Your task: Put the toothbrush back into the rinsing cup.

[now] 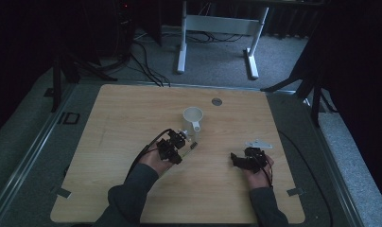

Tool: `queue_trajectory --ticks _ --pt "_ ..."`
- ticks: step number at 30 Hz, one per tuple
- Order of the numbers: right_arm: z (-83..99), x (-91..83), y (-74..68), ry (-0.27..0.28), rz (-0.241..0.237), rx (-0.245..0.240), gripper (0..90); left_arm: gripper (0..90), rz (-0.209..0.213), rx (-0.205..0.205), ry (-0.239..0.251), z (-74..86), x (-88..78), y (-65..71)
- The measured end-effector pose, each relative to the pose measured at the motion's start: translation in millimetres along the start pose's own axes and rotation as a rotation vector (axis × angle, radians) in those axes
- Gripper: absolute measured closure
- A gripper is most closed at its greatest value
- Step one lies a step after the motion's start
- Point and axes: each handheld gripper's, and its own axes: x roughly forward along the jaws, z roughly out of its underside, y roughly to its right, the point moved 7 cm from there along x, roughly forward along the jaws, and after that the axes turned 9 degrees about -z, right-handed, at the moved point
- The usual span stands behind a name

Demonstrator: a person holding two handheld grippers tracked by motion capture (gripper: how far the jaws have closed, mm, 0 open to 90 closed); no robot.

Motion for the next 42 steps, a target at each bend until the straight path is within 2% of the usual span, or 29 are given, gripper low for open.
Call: queue_trajectory --ticks 13,21,28,42 --pt "0.0 0.0 -0.1 0.0 0.0 0.002 20.0 79.0 0.001 -0.036 0.065 -3.3 -8.0 -3.3" --pt "0.0 0.0 0.0 0.0 0.0 0.0 20.0 78.9 0.001 -0.019 0.114 -5.1 -11.3 -4.9" --pt "0.0 0.0 0.0 0.0 0.0 0.0 20.0 78.9 -0.004 -0.049 0.155 -6.4 -13.9 -9.3" --pt "0.0 0.0 0.1 -0.001 0.0 -0.001 20.0 78.9 0.0 -0.068 0.21 -8.0 -18.5 -12.3"
